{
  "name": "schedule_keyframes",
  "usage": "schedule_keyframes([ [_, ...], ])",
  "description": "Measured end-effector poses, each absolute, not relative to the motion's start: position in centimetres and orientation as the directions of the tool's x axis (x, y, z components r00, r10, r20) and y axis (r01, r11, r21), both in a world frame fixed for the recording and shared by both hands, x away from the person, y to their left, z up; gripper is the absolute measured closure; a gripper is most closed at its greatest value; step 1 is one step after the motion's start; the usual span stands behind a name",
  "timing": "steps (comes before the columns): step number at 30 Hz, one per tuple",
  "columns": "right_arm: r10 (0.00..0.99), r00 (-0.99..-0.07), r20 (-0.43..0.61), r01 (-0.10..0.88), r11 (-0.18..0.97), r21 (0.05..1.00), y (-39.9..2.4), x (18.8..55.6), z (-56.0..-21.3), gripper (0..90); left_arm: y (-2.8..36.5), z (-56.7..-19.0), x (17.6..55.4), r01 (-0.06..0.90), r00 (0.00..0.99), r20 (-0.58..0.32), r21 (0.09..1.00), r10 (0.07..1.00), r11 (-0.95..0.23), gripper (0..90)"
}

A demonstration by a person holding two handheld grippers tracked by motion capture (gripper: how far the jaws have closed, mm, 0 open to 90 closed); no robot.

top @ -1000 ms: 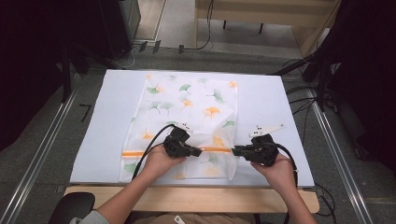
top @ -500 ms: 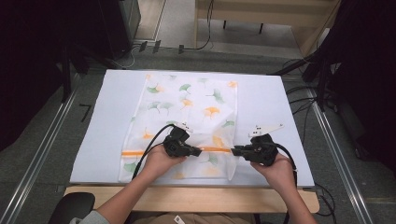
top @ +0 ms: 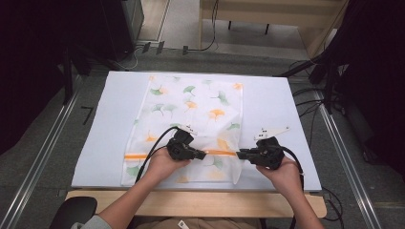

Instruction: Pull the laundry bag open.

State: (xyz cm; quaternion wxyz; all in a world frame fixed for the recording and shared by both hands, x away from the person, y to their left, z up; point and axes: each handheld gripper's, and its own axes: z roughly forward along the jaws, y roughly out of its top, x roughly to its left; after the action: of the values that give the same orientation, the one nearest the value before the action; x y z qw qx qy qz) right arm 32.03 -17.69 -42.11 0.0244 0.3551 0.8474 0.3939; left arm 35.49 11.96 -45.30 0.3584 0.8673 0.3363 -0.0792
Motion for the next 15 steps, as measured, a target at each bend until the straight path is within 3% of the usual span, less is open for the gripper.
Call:
schedule_keyframes([
  [15,0.614,-0.754,0.235,0.574,0.441,0.690,-17.62,31.99,-42.07,84.4,12.21,-44.99,35.50,0.643,0.759,-0.374,0.561,0.533,-0.522,90.0],
])
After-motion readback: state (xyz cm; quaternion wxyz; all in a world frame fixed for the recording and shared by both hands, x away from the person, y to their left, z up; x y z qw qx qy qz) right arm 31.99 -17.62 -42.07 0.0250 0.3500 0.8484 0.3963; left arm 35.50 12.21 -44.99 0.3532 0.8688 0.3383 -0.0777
